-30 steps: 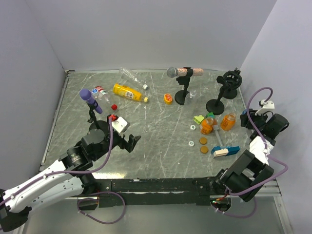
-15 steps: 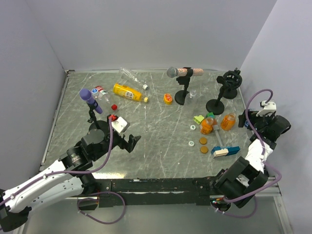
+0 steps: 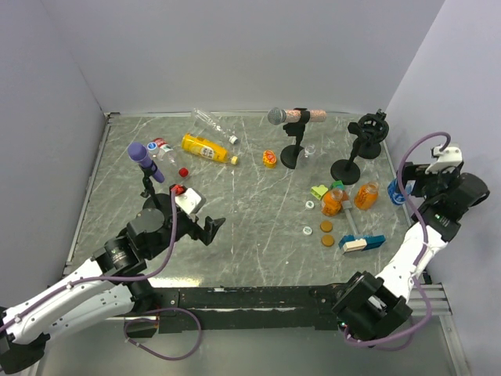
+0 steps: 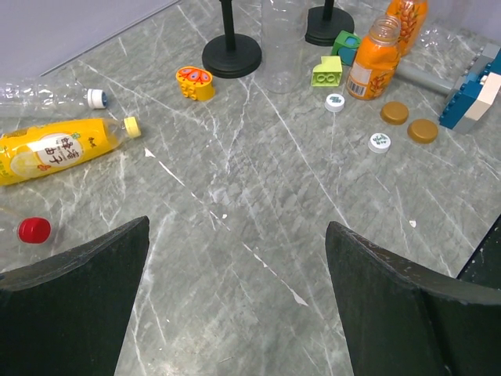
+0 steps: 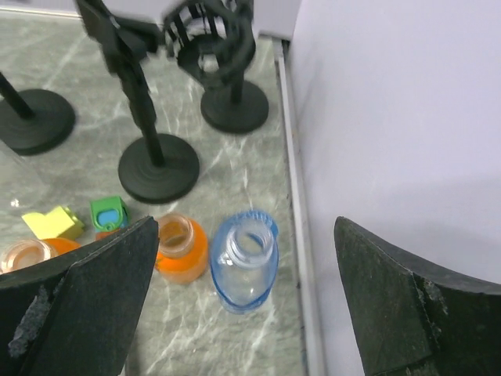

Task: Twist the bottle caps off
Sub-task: Reset both arms

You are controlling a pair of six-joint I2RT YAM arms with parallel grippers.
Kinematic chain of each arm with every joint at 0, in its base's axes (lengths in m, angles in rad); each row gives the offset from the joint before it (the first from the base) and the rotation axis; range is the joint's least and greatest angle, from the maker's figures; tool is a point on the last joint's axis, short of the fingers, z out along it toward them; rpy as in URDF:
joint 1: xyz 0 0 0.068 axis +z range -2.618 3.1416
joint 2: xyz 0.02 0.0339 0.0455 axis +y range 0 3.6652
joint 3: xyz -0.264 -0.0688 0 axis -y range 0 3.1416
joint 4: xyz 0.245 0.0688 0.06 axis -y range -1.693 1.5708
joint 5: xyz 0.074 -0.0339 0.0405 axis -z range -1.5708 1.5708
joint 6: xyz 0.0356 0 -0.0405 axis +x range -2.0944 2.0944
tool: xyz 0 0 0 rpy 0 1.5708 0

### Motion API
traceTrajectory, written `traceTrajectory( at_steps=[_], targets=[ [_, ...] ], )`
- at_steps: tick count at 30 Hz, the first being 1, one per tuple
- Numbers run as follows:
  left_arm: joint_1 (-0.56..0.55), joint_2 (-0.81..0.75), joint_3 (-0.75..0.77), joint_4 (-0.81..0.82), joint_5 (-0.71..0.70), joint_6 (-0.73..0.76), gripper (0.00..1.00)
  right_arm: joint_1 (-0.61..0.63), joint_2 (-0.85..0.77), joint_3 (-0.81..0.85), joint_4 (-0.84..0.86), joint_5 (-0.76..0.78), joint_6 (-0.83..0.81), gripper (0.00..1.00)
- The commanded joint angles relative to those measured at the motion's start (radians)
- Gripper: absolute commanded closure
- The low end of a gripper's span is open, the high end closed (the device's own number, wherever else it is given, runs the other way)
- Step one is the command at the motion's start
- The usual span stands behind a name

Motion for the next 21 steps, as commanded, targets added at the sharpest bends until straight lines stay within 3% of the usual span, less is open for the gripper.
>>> traceTrajectory(
  at_steps=[1, 7, 10, 15, 17, 21],
  targets=[
    [0.005, -0.019, 0.006, 0.028, 0.007, 0.007, 0.03, -0.006, -0.04, 0.141, -0.186, -0.091, -0.06, 0.01],
    [0.04, -0.019, 0.012, 0.046, -0.007, -0.033, 0.03, -0.002, -0.037, 0.296, -0.545, -0.405, -0.185, 0.01],
    [0.097, 0.002, 0.029, 0.059, 0.05, -0.071, 0.03, 0.041, -0.014, 0.388, -0.68, -0.467, -0.2, 0.01],
    [0.224, 0.065, 0.078, 0.069, 0.143, -0.154, 0.03, 0.315, -0.025, 0.443, -0.738, -0.363, -0.138, 0.01],
    [0.249, 0.08, 0.102, 0.051, 0.159, -0.194, 0.04, 0.484, -0.034, 0.428, -0.719, -0.286, -0.088, 0.01],
    [0.258, 0.077, 0.168, -0.018, 0.208, -0.283, 0.04, 0.662, -0.054, 0.394, -0.656, -0.194, 0.016, 0.01]
  ],
)
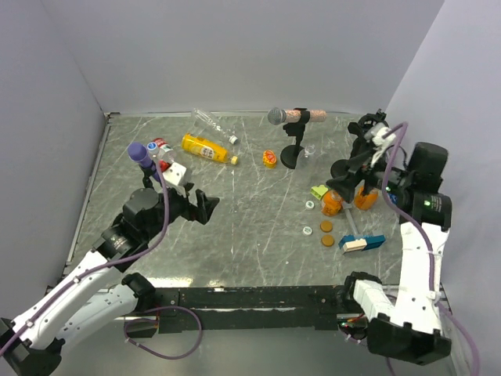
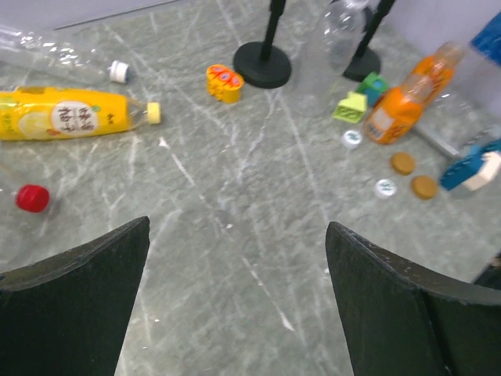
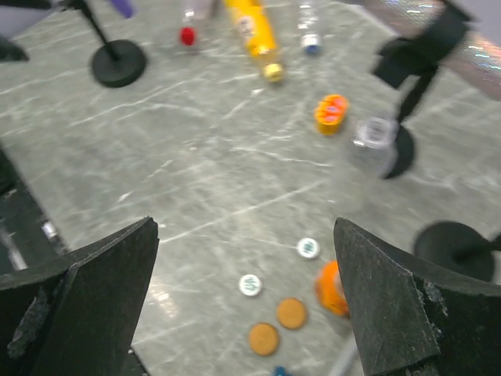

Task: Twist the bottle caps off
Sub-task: Reset both arms

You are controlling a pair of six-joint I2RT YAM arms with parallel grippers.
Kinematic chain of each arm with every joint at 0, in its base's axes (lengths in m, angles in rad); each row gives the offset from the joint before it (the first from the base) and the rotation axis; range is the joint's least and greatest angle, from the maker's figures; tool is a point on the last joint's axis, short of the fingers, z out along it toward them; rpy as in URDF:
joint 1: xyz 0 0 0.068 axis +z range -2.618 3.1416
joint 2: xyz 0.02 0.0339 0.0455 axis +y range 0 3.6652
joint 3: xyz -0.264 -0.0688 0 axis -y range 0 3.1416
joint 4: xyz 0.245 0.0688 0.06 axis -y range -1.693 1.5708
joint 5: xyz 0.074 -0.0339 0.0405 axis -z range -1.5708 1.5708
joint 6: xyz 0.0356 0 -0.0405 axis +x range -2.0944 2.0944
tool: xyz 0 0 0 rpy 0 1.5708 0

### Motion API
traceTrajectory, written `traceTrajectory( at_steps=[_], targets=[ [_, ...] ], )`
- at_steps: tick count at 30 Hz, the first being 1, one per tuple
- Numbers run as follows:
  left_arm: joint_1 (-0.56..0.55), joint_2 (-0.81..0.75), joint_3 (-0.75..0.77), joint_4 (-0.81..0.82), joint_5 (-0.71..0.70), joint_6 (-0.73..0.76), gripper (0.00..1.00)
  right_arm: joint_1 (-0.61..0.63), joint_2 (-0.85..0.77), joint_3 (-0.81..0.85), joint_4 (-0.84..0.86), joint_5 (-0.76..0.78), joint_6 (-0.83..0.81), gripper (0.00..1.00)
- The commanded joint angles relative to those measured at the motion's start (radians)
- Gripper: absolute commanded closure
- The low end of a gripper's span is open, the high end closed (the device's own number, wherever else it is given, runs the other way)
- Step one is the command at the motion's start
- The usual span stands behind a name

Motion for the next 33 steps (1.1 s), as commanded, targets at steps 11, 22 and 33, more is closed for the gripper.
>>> traceTrajectory(
  at_steps=[11, 22, 33],
  targets=[
    [0.009, -0.146, 0.178, -0.125, 0.029, -0.249, 0.04, 0.197, -0.117, -0.076, 0.192, 0.408, 0.459, 0.01],
    [0.008, -0.174, 0.168, -0.16, -0.008, -0.296, 0.03, 0.195, -0.261, -0.249, 0.39, 0.457, 0.597, 0.01],
    [0.008, -0.162, 0.171, -0.174, -0.018, -0.298, 0.03, 0.175, -0.287, -0.441, 0.506, 0.351, 0.6, 0.01]
  ],
)
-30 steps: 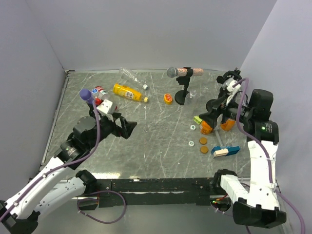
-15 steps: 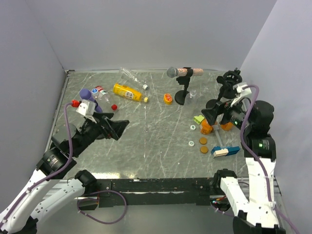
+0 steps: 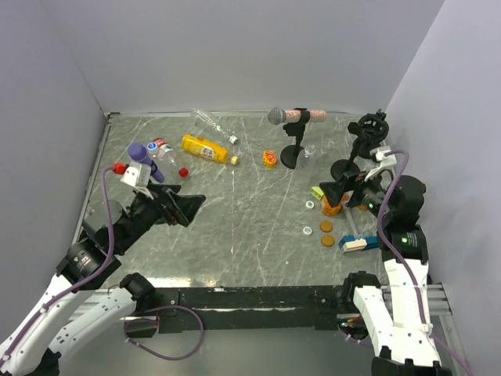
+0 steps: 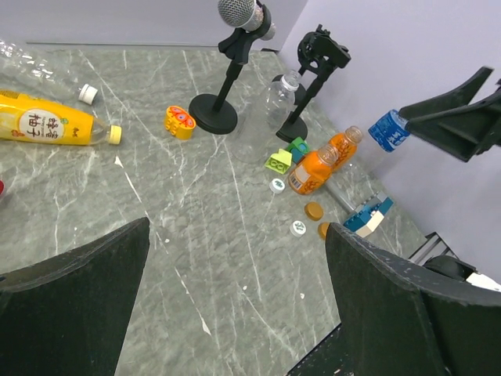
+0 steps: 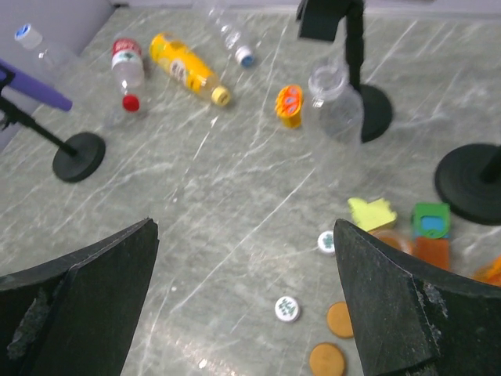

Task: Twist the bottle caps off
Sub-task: Reset both arms

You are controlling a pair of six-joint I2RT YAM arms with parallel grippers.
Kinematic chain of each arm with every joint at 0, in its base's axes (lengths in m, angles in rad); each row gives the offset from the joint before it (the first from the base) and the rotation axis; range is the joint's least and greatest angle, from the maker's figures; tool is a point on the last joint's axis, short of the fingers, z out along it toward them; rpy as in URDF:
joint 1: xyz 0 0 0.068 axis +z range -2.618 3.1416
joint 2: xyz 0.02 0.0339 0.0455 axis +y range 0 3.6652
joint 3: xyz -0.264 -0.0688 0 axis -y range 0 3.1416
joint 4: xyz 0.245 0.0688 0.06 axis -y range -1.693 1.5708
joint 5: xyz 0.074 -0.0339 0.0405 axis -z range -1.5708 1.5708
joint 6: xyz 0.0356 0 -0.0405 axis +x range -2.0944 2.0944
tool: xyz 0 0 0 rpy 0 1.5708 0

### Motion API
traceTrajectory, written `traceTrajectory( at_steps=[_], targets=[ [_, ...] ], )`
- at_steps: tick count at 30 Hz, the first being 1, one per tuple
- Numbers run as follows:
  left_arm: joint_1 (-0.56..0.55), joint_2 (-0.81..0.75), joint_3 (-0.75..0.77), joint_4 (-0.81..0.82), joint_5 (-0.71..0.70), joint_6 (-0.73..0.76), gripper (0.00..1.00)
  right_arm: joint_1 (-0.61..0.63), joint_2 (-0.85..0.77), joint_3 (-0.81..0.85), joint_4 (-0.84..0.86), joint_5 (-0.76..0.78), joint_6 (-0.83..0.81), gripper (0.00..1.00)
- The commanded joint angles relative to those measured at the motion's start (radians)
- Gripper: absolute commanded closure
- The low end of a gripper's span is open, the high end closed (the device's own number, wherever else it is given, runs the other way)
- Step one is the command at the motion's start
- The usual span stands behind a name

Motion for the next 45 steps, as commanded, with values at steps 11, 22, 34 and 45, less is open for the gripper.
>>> traceTrajectory(
  at_steps=[11, 22, 34, 45],
  targets=[
    [0.004, 0.059, 0.016, 0.04, 0.0, -0.017, 0.03, -0.023, -0.026, -0.063, 0.082, -0.124, -0.099, 0.01],
    [0.005, 0.062, 0.006, 0.049, -0.001, 0.0, 0.03, -0.026, -0.023, -0.076, 0.095, -0.138, -0.1, 0.01],
    [0.005, 0.038, -0.01, 0.068, -0.02, 0.0, 0.03, -0.026, -0.026, -0.083, 0.1, -0.121, -0.102, 0.01],
    [0.005, 0.049, -0.019, 0.068, -0.014, -0.022, 0.03, -0.026, -0.038, -0.086, 0.102, -0.118, -0.1, 0.01]
  ],
)
